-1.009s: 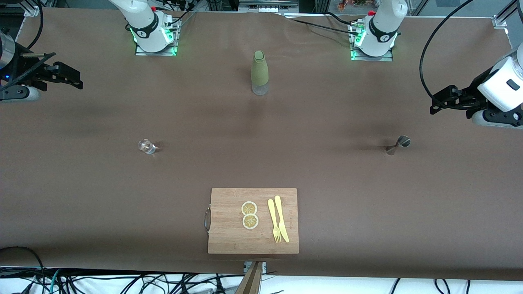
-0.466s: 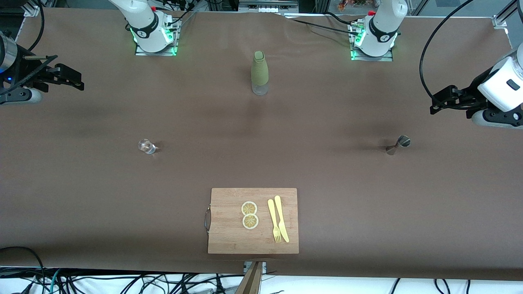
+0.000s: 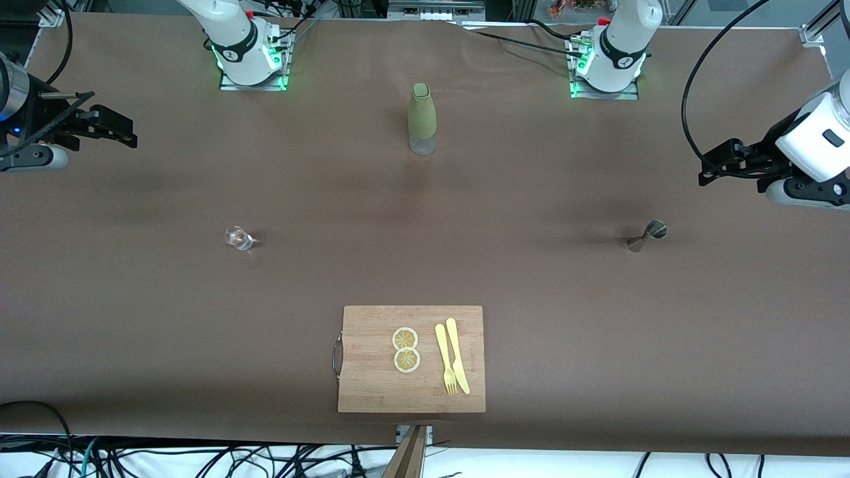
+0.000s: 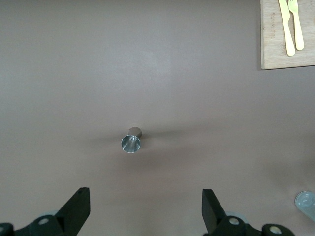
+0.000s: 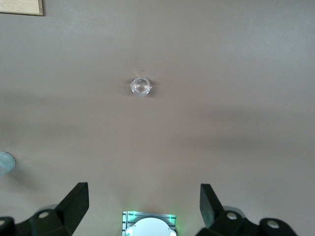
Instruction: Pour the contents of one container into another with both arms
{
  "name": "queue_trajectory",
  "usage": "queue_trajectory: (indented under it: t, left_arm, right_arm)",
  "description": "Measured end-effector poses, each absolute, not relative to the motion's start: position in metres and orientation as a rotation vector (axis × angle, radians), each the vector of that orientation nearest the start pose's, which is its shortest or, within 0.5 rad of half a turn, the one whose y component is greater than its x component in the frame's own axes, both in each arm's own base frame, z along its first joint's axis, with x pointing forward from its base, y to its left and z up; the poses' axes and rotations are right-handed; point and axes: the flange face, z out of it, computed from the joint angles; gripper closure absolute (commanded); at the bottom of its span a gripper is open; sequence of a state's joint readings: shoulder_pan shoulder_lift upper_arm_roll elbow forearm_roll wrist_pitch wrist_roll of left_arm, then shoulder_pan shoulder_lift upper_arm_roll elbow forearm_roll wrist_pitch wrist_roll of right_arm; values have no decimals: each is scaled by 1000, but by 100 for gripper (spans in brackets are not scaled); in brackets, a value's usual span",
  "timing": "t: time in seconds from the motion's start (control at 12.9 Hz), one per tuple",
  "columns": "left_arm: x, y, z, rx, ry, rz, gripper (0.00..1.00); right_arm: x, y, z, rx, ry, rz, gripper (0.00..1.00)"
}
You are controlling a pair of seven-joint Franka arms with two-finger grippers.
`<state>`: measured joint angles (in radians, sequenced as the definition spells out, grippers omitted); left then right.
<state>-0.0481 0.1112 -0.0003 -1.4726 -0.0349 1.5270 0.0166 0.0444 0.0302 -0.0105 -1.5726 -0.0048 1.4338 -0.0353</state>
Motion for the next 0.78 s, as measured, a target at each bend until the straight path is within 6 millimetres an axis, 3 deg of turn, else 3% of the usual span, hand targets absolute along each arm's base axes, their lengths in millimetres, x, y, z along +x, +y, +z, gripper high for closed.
queue_trajectory:
  t: [0.23, 0.39, 0.62, 0.78]
  left_arm:
    - [583, 2, 599, -3169, 117, 109, 0]
    - [583, 38, 588, -3176, 251, 138, 0]
    - [580, 68, 565, -3228, 455, 180, 0]
    - [577, 89, 557, -3277, 655, 146, 0]
  right_arm:
    - [551, 12, 588, -3131, -89, 289, 0]
    - [552, 9, 586, -3130, -87, 297, 0]
    - [550, 9, 579, -3121, -99, 368, 0]
    - [551, 7, 568, -3098, -202, 425, 0]
